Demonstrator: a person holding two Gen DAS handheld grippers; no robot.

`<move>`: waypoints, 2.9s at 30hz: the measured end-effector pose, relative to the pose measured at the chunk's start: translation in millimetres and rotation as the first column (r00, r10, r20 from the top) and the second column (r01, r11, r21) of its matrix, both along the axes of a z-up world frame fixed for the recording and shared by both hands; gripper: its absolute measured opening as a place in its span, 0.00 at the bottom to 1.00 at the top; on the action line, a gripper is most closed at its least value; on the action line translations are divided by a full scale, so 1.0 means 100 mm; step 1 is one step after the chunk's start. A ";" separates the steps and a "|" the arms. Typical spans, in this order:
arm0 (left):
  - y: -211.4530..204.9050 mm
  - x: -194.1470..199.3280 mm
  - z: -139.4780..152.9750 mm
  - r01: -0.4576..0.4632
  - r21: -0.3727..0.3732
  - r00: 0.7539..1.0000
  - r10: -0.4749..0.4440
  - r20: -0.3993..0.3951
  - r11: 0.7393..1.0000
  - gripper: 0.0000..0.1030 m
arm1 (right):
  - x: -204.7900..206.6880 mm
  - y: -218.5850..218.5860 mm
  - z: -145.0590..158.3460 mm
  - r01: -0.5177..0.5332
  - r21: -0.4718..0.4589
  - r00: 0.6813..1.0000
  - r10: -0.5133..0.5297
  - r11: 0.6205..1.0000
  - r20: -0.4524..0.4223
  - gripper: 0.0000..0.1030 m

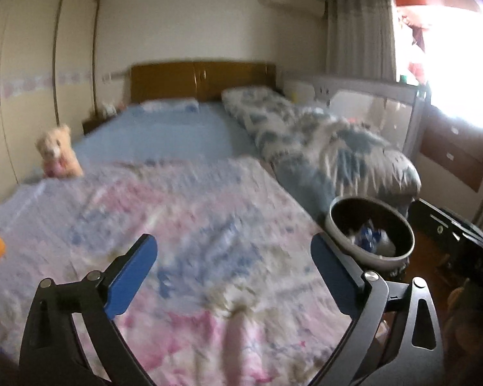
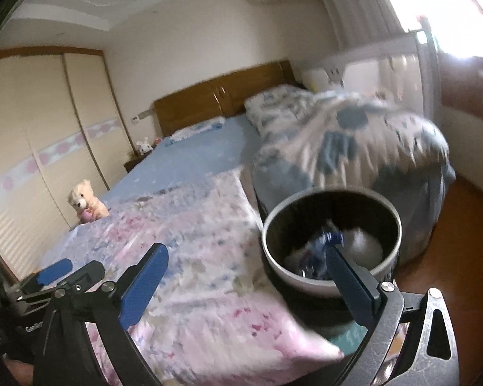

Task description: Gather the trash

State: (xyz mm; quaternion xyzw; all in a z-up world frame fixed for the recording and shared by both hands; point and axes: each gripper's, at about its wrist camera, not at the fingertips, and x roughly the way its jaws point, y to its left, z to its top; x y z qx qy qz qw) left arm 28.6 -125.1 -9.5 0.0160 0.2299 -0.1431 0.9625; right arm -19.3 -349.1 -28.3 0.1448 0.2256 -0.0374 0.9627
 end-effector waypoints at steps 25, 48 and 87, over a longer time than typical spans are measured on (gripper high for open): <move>0.21 0.00 0.01 -0.166 0.072 0.982 0.158 0.106 0.984 1.00 | 0.15 0.42 0.12 0.002 -0.187 0.992 0.022 0.982 0.127 1.00; 0.28 -0.03 0.04 -0.171 0.056 0.980 0.164 0.116 0.984 1.00 | 0.15 0.44 0.16 -0.016 -0.138 0.991 0.034 0.990 0.129 1.00; 0.35 -0.05 0.06 -0.170 0.051 0.980 0.163 0.110 0.984 1.00 | 0.16 0.58 0.12 -0.052 -0.137 0.992 0.067 0.989 0.104 1.00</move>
